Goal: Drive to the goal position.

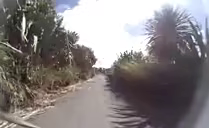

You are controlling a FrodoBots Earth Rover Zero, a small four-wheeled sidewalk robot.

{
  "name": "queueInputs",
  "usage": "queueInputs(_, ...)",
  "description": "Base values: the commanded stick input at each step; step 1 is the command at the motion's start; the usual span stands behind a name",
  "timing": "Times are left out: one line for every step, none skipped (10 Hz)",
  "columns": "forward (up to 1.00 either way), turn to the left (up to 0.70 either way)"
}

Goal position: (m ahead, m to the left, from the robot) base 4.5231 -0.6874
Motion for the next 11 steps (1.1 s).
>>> queueInputs(0.85, 0.0)
queueInputs(0.85, 0.0)
queueInputs(0.85, 0.0)
queueInputs(0.85, 0.0)
queueInputs(0.85, 0.34)
queueInputs(0.85, 0.34)
queueInputs(0.85, 0.34)
queueInputs(0.85, 0.34)
queueInputs(0.85, 0.22)
queueInputs(0.85, 0.1)
queueInputs(0.85, 0.0)
